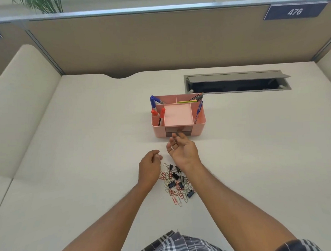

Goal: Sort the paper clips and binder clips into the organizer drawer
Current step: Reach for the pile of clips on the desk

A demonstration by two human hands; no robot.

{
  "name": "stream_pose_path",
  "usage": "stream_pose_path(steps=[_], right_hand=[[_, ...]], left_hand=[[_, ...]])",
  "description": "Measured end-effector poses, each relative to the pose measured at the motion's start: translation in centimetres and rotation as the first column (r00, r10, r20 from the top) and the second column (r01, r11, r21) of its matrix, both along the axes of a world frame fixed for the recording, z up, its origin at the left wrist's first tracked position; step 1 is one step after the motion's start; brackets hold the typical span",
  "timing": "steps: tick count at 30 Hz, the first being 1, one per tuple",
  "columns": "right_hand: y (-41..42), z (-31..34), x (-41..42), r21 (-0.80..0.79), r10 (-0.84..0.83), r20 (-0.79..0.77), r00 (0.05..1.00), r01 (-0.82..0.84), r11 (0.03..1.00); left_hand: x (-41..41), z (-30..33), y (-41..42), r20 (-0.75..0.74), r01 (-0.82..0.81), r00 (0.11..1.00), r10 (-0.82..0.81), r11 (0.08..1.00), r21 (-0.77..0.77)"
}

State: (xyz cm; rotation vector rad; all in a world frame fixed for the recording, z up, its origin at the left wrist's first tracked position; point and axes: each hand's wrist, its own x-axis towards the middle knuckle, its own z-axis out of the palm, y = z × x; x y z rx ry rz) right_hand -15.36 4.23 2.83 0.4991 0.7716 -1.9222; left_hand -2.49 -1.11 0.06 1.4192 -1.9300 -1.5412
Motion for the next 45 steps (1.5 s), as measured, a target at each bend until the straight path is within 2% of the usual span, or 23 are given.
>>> stream_pose_path(steps=[9, 14, 24, 30, 33, 35, 36, 38, 41, 43, 45], right_hand=[[3.1, 0.0, 2.0, 0.011, 0.043, -0.011, 0.999, -0.043, 0.999], [3.7, 0.6, 2.5, 0.012, 0.058, -0.018, 0.998, -0.057, 0.998], [4.3, 0.8, 2.1, 0.073, 0.114, -0.045, 0.993, -0.11, 0.991], [5.0, 0.5, 1.0, 0.339, 0.204, -0.127, 0.971, -0.151, 0.929], [5.8, 0.5, -0.1, 0.484, 0.267, -0.233, 0.935, -0.126, 0.866], [6.4, -0.1, -0.9, 0.657, 0.422, -0.376, 0.825, -0.083, 0.749], [6.8, -0.5, -1.4, 0.749, 0.548, -0.447, 0.707, -0.039, 0.661], [7.5, -1.2, -1.8, 0.85, 0.764, -0.5, 0.407, 0.06, 0.524], [7.6, -1.7, -1.7, 0.895, 0.894, -0.442, 0.073, 0.107, 0.434], [7.0, -1.9, -1.2, 0.909, 0.919, -0.387, -0.072, 0.134, 0.394], [6.1, -2.1, -0.6, 0.909, 0.924, -0.353, -0.146, 0.183, 0.376]], left_hand=[[-2.8, 2.5, -0.5, -0.208, -0.031, 0.975, 0.074, 0.979, 0.201], [-4.0, 2.6, -0.7, -0.198, 0.001, 0.979, 0.043, 0.976, 0.217], [-4.2, 2.7, -0.8, -0.193, -0.052, 0.977, 0.091, 0.978, 0.203], [-4.1, 2.7, -0.7, -0.177, -0.046, 0.981, 0.082, 0.979, 0.2], [-4.0, 2.8, -0.5, -0.173, -0.028, 0.983, 0.061, 0.981, 0.19], [-4.0, 2.9, -0.4, -0.17, -0.026, 0.984, 0.058, 0.982, 0.186], [-3.9, 3.0, -0.5, -0.171, -0.023, 0.984, 0.056, 0.982, 0.188], [-3.7, 3.0, -0.5, -0.175, -0.022, 0.983, 0.057, 0.98, 0.196], [-2.9, 2.6, -0.8, -0.118, -0.031, 0.992, 0.047, 0.991, 0.132], [-1.7, 1.8, -1.2, 0.019, 0.054, 0.998, -0.053, 0.998, -0.037], [-0.4, 1.0, -1.4, 0.178, 0.209, 0.968, -0.178, 0.962, -0.174]])
